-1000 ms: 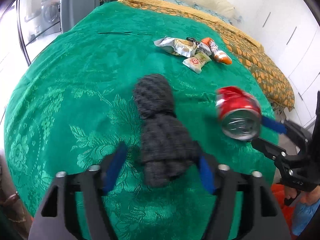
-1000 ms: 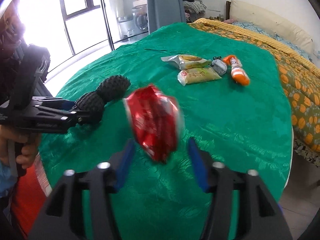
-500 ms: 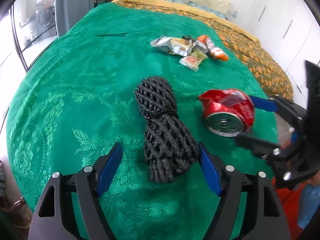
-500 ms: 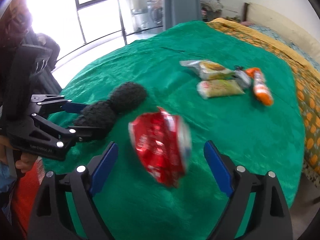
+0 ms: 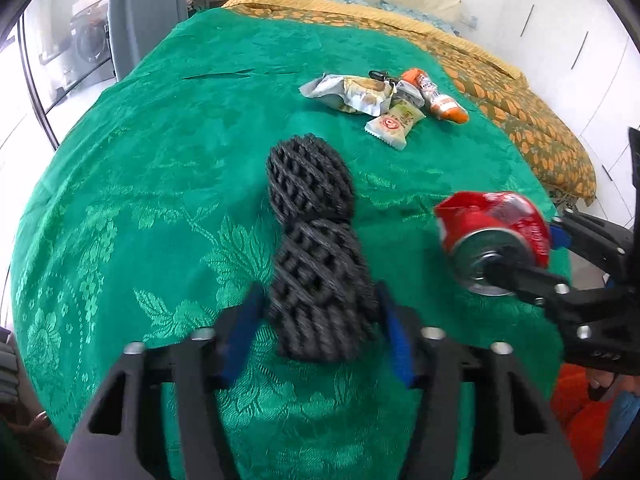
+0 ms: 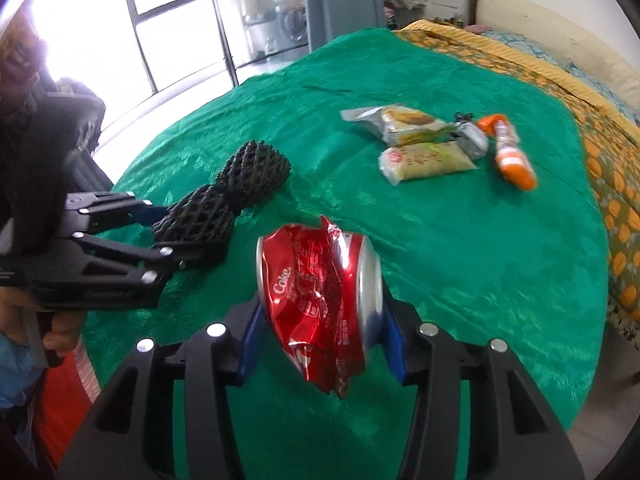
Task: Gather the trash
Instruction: 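Carry the black net and red can over the blue wastebasket with both tools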
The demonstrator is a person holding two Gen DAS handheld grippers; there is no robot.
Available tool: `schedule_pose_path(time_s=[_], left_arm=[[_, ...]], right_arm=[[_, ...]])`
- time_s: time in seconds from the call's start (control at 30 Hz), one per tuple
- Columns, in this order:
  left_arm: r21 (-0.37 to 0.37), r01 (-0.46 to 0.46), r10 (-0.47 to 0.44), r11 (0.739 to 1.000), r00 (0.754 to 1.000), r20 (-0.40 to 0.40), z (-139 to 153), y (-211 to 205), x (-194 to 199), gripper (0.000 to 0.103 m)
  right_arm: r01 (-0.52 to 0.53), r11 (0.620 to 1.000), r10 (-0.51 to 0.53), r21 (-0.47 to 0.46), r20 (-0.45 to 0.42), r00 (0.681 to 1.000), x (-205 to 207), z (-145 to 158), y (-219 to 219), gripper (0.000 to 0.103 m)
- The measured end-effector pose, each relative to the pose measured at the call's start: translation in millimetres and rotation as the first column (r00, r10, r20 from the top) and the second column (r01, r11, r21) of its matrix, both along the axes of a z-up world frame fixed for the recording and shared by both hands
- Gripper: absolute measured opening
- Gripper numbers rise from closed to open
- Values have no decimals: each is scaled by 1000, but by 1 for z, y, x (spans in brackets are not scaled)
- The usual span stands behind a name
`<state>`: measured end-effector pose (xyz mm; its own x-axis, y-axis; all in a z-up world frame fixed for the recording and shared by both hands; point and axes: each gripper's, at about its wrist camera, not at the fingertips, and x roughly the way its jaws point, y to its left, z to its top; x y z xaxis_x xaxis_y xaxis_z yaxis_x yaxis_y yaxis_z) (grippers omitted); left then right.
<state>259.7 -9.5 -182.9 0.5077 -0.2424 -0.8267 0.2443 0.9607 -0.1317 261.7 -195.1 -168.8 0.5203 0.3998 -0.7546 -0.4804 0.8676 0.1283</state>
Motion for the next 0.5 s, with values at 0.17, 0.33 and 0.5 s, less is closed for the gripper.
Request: schedule_pose_path(time_s=[0.17, 0.33, 0.5], left_arm=[[-22, 6, -6, 1000, 1000, 11, 1, -2, -5, 31], [-38, 75, -74, 996, 997, 36, 13, -20, -26, 29], [-64, 137, -134, 988, 990, 47, 23, -53, -39, 28]], right_arm=[[44, 997, -44, 70, 9, 999, -14, 9, -22, 48], [94, 986, -95, 141, 1, 996, -28, 14, -51, 48], [168, 966, -164, 195, -38, 986, -33, 12, -89, 48]])
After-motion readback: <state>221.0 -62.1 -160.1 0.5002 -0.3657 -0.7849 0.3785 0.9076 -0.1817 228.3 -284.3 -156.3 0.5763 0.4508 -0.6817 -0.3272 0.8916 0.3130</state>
